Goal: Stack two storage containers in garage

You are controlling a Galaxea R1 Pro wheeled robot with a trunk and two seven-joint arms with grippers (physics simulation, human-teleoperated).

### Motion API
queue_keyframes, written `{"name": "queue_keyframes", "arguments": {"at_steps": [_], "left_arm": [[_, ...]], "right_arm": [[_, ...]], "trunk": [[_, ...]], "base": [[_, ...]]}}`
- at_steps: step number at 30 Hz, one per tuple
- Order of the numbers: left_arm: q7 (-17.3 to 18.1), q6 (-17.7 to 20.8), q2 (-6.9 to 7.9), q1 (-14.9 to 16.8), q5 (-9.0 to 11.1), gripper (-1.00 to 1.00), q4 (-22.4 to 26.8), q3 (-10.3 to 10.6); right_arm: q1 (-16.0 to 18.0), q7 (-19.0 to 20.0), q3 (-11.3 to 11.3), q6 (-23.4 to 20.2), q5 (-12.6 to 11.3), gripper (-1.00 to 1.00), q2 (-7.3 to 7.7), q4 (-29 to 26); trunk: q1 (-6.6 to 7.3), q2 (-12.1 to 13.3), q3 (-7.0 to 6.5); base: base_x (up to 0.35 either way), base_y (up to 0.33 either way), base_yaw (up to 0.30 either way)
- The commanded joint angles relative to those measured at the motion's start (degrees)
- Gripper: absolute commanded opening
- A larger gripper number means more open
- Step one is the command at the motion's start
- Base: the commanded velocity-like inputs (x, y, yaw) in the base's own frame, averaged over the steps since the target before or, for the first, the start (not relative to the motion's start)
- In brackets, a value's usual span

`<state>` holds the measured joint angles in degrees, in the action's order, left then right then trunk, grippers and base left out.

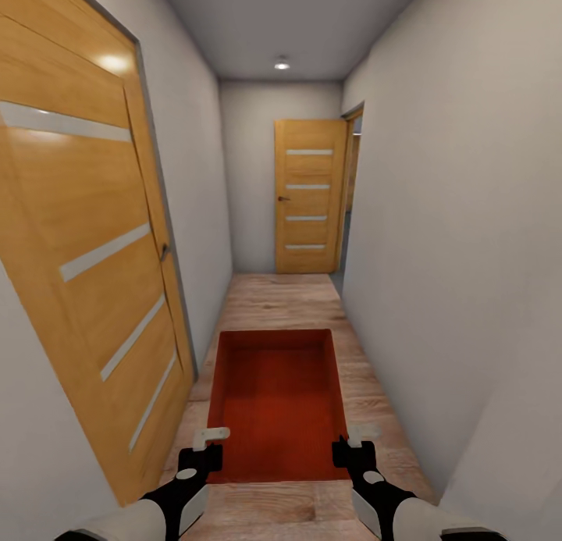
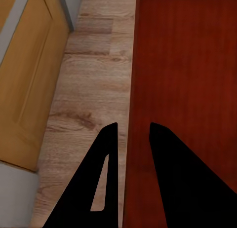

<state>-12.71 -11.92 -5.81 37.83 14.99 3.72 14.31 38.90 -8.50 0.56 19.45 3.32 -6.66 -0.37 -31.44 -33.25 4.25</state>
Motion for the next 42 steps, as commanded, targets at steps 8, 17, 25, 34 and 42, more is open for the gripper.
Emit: {"name": "queue_keyframes", "arguments": {"at_steps": [8,17,25,34,42], "left_arm": [[-0.9,-1.3,0.00,0.1,0.1,-1.00,0.1,-0.2],[-0.9,-1.3,-0.07,0.1,0.1,-1.00,0.1,-0.1],[-1.0,-1.3,-0.08,0.1,0.1,-1.00,0.1,-0.1],[-1.0,-1.3,-0.06,0.1,0.1,-1.00,0.1,-0.1],[-1.0,-1.4,-0.05,0.1,0.1,-1.00,0.1,-0.2]], "right_arm": [[0.0,-0.1,-0.2,0.1,-0.3,-1.00,-0.57,0.3],[0.0,-0.1,-0.3,0.1,-0.2,-1.00,-0.57,0.3],[0.0,-0.1,-0.3,0.1,-0.2,-1.00,-0.56,0.3],[0.0,-0.1,-0.3,0.1,-0.2,-1.00,-0.54,0.3],[0.0,-0.1,-0.3,0.1,-0.2,-1.00,-0.54,0.3]], "trunk": [[-0.06,-0.1,0.10],[-0.06,-0.1,0.10],[-0.06,-0.1,0.10],[-0.06,-0.1,0.10],[-0.06,-0.1,0.10]], "base": [[0.326,0.000,0.000],[0.326,0.000,0.000],[0.326,0.000,0.000],[0.326,0.000,0.000],[0.326,0.000,0.000]]}}
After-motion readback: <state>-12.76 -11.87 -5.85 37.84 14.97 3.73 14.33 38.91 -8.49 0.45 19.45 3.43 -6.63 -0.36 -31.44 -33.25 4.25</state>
